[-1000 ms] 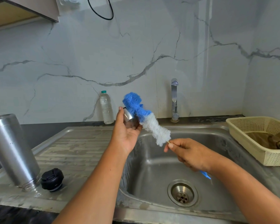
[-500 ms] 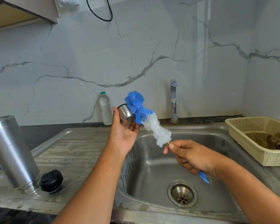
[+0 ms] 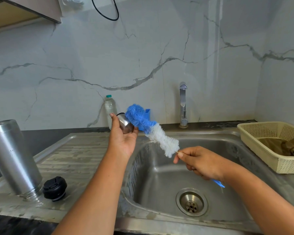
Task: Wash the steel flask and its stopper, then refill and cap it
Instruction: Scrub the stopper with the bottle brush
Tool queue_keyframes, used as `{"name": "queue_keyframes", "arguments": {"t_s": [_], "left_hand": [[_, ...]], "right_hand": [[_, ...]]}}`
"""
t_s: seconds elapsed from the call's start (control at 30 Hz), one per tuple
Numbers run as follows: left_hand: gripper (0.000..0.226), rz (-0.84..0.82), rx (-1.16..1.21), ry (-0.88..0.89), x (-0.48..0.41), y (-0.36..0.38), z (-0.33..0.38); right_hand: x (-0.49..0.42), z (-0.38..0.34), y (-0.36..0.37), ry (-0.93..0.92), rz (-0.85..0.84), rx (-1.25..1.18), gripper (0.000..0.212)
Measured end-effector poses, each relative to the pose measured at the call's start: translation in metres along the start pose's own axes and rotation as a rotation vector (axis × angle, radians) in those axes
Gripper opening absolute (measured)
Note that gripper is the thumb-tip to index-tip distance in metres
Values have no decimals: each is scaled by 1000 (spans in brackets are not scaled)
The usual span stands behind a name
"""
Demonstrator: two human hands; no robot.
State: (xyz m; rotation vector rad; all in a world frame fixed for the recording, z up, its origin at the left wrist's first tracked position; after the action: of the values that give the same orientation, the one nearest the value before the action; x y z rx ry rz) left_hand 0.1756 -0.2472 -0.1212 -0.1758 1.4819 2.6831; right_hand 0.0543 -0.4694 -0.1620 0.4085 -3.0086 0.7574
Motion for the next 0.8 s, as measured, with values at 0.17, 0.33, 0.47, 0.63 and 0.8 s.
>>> {"name": "queue_keyframes", "arguments": {"t_s": [0.17,0.33,0.47,0.63,0.8], "left_hand": [[54,-37,-155,-108,6,0,-20],[51,-25,-65,-69,4,4,-13],[59,0,-28,-65,4,-2,-5],[67,-79,-48,-171,7,5,-25],[74,-33,-35,-175,6,2,-24]], "right_hand": [[-2,-3,3,-16,31,-31,33],[4,-2,-3,3,-21,-56,33],[2,-1,4,12,-57,-46,33],[-1,-1,1,-6,-20,-97,34],[-1,-1,3,-2,-28,-106,34]]}}
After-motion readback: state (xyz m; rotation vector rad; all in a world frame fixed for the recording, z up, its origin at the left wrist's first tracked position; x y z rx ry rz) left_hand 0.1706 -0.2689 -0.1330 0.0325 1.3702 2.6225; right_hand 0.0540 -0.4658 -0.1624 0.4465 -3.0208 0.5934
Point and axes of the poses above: each hand's wrist, its own x-axis away from the middle knuckle, its own y-axis out of the palm, z = x × y, the point moved 6 cm from there along -x, towards the middle knuckle, and after that the axes turned 7 degrees about -z, right-handed, at the moved point
